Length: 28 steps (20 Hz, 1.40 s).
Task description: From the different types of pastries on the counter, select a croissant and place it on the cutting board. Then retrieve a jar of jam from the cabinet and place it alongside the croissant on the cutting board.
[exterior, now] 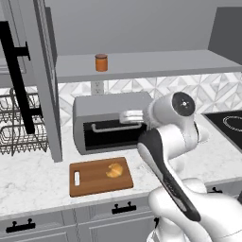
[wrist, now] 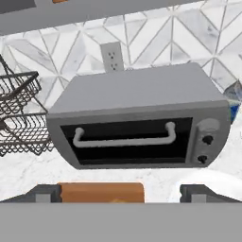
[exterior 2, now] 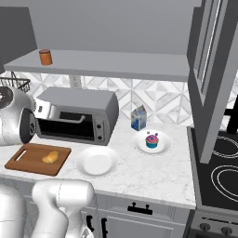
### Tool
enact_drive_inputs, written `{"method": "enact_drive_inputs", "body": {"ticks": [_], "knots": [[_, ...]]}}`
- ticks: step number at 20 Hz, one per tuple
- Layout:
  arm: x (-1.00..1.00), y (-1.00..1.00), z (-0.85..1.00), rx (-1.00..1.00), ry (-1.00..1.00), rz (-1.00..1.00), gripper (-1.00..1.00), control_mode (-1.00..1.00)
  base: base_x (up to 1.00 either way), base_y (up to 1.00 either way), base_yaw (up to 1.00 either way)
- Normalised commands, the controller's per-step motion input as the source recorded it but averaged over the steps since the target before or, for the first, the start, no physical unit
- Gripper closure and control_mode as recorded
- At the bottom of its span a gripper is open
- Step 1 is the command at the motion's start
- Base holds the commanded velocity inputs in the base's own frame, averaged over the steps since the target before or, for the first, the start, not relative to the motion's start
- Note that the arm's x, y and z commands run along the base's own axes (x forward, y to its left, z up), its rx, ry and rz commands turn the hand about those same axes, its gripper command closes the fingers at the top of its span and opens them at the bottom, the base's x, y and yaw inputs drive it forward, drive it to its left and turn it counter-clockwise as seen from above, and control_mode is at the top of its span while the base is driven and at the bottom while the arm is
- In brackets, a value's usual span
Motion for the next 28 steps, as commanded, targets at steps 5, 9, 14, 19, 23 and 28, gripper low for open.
{"method": "enact_drive_inputs", "body": {"ticks": [5, 9, 14, 19, 23, 28], "knots": [[-0.22, -0.31, 1.0, 0.01, -0.41, 0.31, -1.0, -1.0, 0.0, 0.0, 0.0], [-0.21, -0.1, 1.0, 0.0, -0.32, 0.2, -1.0, -1.0, 0.0, 0.0, 0.0], [-0.2, -0.07, 1.0, -0.08, -0.23, 0.18, -1.0, -1.0, 0.0, 0.0, 0.0], [0.0, -0.07, 1.0, -0.35, 0.01, 0.1, -1.0, -1.0, 0.0, 0.0, 0.0], [0.12, -0.06, 0.54, -0.25, 0.0, 0.14, -1.0, -1.0, 0.0, 0.0, 0.0], [0.31, 0.0, -0.37, 0.0, 0.1, -0.02, -1.0, -1.0, 0.0, 0.0, 0.0]]}}
